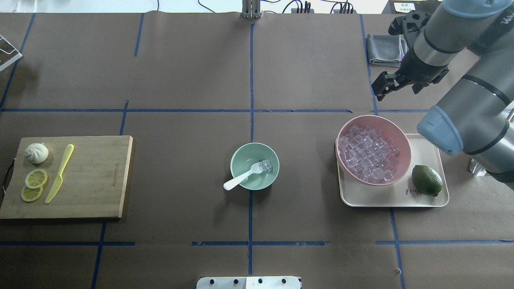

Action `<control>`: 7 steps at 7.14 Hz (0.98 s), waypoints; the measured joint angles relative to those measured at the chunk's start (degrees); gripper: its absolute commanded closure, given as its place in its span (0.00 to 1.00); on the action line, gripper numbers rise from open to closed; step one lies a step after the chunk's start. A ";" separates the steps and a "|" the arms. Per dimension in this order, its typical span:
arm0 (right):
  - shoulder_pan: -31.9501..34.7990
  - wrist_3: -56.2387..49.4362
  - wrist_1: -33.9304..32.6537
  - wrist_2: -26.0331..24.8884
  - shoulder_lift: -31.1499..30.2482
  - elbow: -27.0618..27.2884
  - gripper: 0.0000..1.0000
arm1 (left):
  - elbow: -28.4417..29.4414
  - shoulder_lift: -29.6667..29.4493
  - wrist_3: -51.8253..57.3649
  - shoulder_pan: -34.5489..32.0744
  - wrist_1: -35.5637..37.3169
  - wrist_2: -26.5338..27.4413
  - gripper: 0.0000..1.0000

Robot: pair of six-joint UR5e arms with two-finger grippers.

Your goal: Put spoon and ice into bowl

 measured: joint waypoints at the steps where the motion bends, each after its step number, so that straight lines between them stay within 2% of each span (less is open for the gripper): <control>1: 3.58 -7.22 0.18 1.46 -4.30 0.87 0.00 | 0.12 0.20 0.34 -0.26 0.10 0.06 0.00; 4: 17.37 -29.01 0.64 6.57 -18.21 1.36 0.00 | 0.63 0.80 0.43 -0.39 -0.15 0.19 0.00; 7: 26.20 -36.70 1.32 8.48 -27.91 1.28 0.00 | -1.12 3.17 0.45 -0.40 -0.42 0.20 0.00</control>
